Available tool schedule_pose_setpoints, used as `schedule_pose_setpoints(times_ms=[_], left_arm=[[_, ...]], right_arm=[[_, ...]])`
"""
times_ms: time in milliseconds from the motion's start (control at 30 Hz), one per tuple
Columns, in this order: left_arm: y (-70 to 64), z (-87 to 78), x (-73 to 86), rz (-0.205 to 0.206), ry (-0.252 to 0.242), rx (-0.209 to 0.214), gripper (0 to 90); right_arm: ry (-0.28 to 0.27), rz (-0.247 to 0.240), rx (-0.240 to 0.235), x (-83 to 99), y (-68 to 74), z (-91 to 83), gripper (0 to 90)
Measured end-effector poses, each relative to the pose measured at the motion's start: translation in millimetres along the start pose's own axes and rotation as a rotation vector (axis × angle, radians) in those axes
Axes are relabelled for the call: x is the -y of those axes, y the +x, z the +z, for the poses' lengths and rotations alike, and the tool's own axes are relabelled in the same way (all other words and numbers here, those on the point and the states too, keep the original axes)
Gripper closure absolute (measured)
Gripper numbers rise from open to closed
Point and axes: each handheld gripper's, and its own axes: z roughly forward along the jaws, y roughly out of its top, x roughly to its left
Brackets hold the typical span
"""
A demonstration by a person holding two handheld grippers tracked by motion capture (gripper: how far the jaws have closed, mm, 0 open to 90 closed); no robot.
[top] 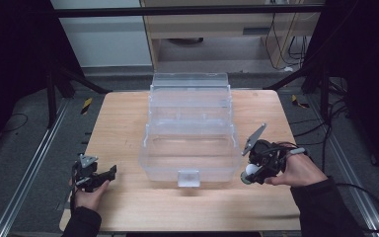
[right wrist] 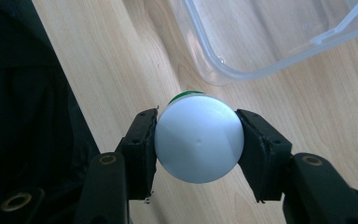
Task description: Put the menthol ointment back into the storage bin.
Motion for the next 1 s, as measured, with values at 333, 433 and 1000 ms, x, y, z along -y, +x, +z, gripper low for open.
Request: schedule_pose_setpoints(times_ms=[333,433,1000], left_arm=[[0.3,-0.2,-0.2,-0.002,-0.002,0.002,23.8],[0.4,0.1,-0.1,-0.002,-0.002,0.003,23.8],[0.6,0.3,-0.6,0.000,-0.002,0.003,23.8]], right_arm=[[-0.023,0.003,-0.004,-16.7,-6.2,-9.9,50.4],[-0.036,0.003,-0.008,-21.3,-8.2,-13.1,50.4],[-0.051,0.004,-0.002,-49.9,-29.3,-6.2,50.4]])
